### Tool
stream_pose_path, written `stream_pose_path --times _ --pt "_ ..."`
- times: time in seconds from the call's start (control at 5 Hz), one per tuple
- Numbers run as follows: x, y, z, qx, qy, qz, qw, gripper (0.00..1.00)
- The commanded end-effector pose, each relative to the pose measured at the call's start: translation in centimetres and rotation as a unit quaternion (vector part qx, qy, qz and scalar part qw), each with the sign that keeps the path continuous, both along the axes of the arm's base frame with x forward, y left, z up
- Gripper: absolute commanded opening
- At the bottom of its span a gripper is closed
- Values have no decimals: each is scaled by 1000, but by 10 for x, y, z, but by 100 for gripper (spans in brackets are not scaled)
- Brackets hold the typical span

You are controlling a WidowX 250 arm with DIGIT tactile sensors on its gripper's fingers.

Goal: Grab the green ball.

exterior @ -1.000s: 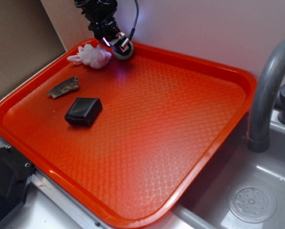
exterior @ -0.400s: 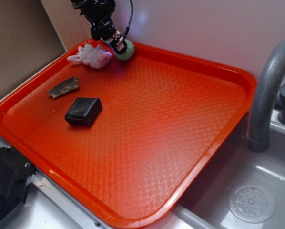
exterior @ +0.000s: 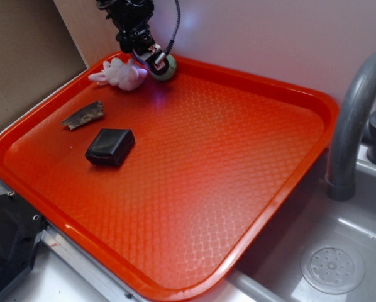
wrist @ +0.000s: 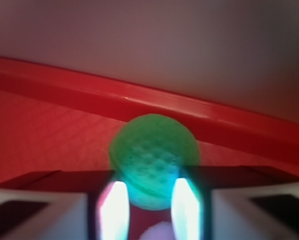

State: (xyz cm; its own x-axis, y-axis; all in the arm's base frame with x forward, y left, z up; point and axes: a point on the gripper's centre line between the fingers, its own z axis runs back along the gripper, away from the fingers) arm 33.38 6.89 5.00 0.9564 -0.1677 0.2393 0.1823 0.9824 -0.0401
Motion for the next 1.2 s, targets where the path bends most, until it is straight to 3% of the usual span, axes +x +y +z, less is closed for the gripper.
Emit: stream_pose_path --times 0.0,0.4,1.0 --pt "9 -3 20 11 -29 -10 999 100" --pt "9 -3 20 11 -29 -10 999 100" --pt "25 -4 -9 37 -21 -10 999 100"
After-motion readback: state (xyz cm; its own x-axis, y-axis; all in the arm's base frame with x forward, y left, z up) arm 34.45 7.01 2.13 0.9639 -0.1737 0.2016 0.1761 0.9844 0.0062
